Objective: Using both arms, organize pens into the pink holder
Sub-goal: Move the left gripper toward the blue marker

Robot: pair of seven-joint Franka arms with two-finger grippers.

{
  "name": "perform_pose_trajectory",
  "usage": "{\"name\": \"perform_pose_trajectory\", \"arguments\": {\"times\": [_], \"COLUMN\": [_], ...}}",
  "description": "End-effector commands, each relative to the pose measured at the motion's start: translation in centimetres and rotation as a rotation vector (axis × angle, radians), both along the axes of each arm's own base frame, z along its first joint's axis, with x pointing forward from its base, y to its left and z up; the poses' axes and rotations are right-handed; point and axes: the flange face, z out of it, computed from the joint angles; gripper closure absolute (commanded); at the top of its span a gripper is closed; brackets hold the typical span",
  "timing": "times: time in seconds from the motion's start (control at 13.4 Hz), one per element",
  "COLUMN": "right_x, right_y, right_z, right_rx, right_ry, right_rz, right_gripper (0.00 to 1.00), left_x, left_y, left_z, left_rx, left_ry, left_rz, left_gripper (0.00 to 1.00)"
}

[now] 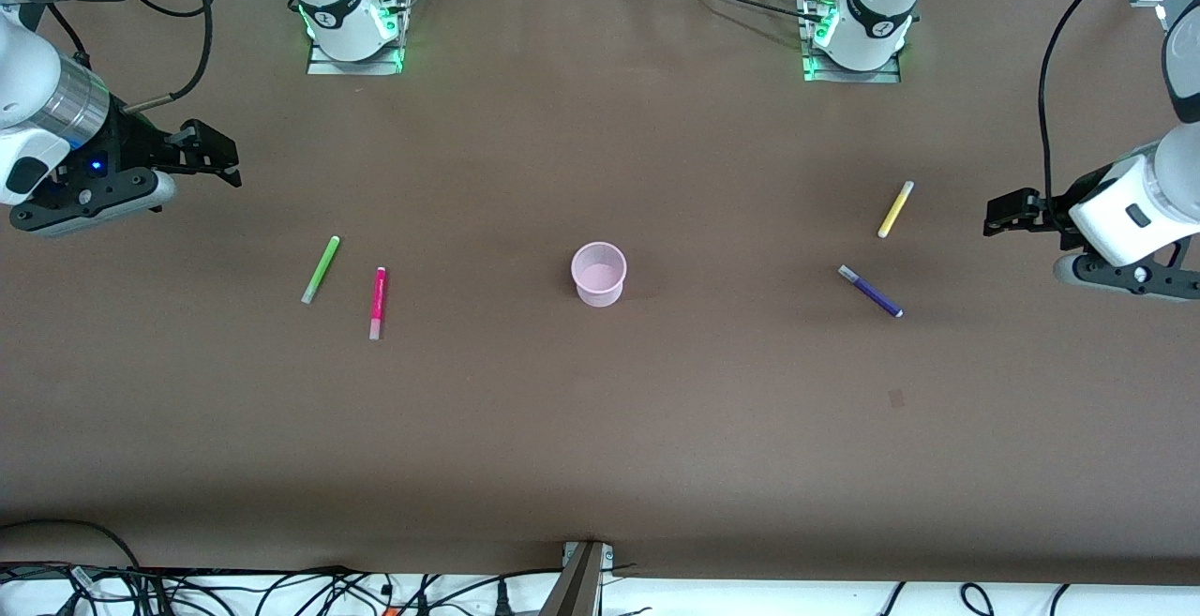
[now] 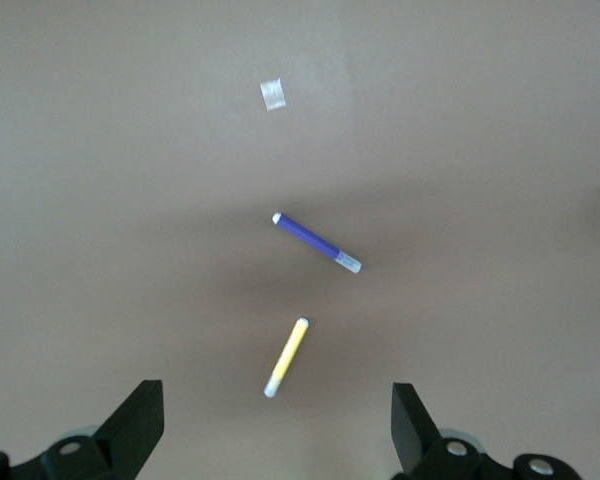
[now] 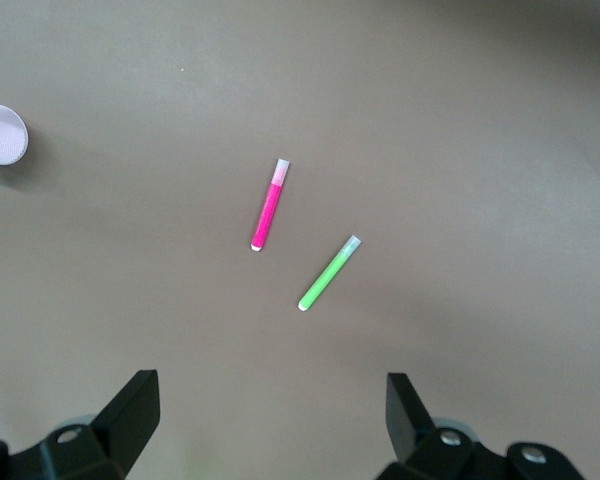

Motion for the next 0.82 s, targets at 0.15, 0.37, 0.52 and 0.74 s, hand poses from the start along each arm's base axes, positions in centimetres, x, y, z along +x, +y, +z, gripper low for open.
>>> {"name": "perform_pose_trajectory", "arguments": {"times": [0.15,0.37,0.52,0.74], "right_x": [-0.5,-0.4,-0.4,-0.4], "right_y": [0.0,-0.1,-0.1,-0.4], "right_z": [0.2,0.2,0.2,0.1], "right_rx": [0.003,0.003,0.004,0.004], "right_ry": [-0.007,-0.008,-0.006,-0.006], "right_rz": [-0.014,-0.015,-0.015,-0.02], "right_gripper": [0.0,0.0,0.0,0.0], "left_x": [1.7,2.0,1.5,-0.2], "left_y": [-0.4,0.1,1.0,1.6], "left_z": [-4.6,-9.6,-12.9,-19.1], "left_rx": [-0.098,-0.051,-0.036,-0.019], "left_ry": [0.077,0.07,0.073,0.063], "left_rz": [0.224,0.392,0.46,0.544], "left_gripper": [0.0,0.0,0.0,0.0]}}
